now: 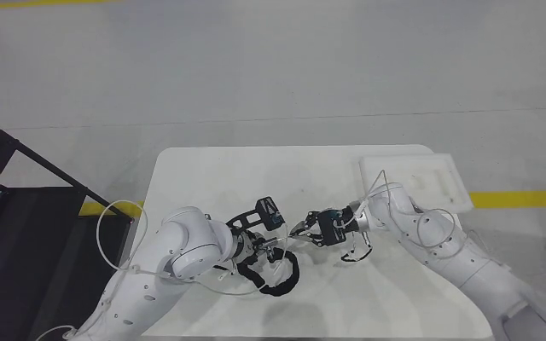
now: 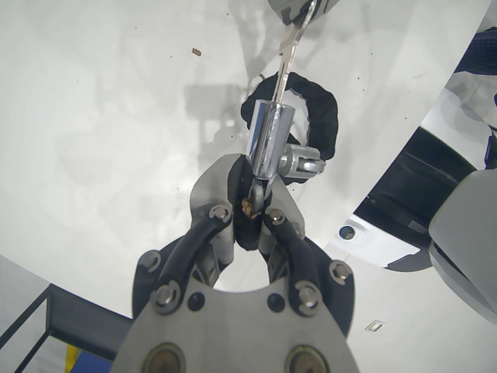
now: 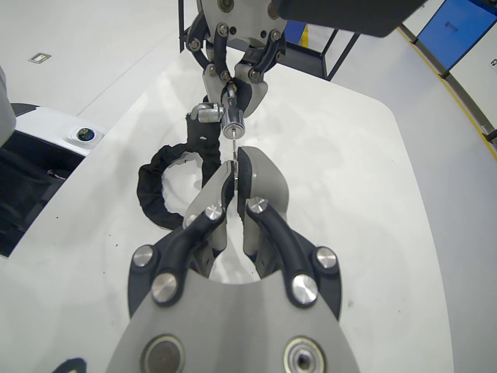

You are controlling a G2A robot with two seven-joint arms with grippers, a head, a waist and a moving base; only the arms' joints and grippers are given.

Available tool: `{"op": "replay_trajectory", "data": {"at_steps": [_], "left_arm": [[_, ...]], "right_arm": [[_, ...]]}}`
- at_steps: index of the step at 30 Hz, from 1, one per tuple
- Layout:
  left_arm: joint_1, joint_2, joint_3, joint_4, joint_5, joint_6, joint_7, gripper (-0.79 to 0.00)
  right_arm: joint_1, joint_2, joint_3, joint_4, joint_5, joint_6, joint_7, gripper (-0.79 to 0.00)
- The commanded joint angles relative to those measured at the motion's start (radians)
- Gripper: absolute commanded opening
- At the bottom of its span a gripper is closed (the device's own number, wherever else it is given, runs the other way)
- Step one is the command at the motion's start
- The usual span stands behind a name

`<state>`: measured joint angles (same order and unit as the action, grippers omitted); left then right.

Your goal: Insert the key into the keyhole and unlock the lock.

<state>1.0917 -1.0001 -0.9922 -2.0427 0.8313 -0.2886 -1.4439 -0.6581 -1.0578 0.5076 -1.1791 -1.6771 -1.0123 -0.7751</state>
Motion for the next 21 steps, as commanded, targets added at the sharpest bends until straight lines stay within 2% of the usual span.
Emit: {"op": "replay_trajectory", "data": {"at_steps": [1,13,21], "left_arm": [[0.007,0.001,0.0,0.001,0.013,-0.006,0.025,-0.785],[0.042,0.01,-0.023,0.011,0.103,-0.033,0.173,-0.785],[0.098,0.021,-0.062,-0.007,0.141,-0.051,0.264,-0.785]], "right_arm": [[0.009,0.0,-0.017,0.01,0.016,0.0,-0.011,-0.785],[0.08,-0.006,-0.155,0.063,0.14,0.0,-0.031,-0.785],[0.105,-0.006,-0.208,0.094,0.232,0.0,-0.033,-0.785]]}}
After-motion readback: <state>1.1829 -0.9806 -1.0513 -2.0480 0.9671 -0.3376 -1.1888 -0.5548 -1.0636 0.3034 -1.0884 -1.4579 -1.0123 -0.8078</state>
